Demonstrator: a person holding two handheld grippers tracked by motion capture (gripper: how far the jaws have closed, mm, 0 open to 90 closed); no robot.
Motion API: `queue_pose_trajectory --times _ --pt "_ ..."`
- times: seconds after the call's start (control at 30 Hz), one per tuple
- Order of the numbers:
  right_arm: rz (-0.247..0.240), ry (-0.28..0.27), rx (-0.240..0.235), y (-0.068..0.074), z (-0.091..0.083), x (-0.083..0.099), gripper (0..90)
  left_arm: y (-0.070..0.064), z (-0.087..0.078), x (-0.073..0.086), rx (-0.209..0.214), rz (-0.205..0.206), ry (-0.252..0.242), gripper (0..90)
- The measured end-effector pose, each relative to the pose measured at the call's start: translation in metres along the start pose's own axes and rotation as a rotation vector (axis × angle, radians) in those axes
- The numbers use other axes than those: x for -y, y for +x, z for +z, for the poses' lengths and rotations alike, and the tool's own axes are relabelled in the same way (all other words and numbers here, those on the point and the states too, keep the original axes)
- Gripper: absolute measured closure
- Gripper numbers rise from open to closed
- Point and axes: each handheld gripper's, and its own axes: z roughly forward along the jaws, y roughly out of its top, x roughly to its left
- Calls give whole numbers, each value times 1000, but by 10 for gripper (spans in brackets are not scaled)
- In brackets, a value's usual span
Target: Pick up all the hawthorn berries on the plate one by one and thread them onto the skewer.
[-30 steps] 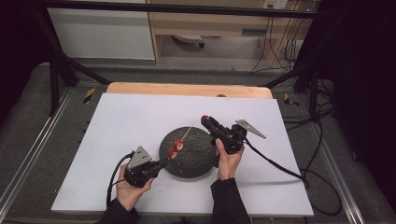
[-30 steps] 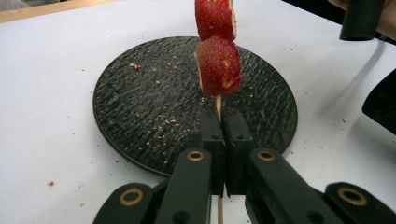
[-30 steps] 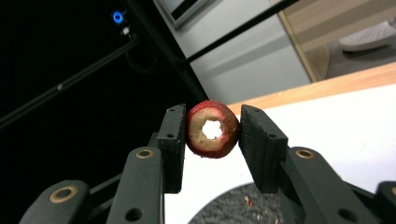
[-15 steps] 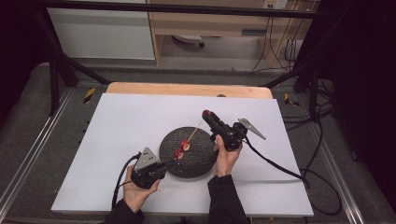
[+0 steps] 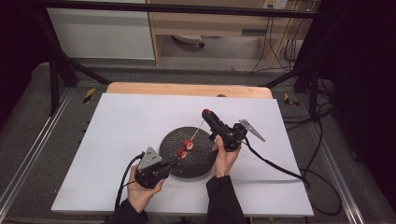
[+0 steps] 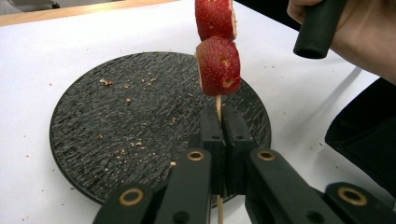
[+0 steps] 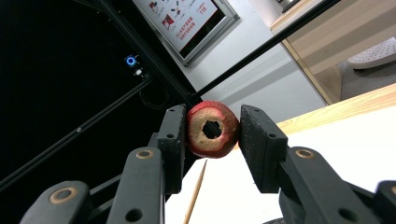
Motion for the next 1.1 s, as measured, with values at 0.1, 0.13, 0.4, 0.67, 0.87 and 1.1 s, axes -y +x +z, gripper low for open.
queue_pose_trajectory --times 0.1,0.13,0.4,0.67,0.87,1.1 --pt "1 -1 0 0 0 0 626 0 0 0 -1 1 -2 883" --pt "1 -1 0 0 0 0 626 0 0 0 -1 2 -3 883" --pt "1 3 -1 0 -1 -1 626 0 -1 1 -4 0 -9 883" --pt "4 4 -5 0 -1 -1 625 0 0 1 -7 3 -7 883" --pt "5 2 -8 1 -1 -3 626 0 0 1 -6 -2 -11 883" --pt "14 3 -13 1 -1 0 625 -2 2 -1 -15 -11 -24 883"
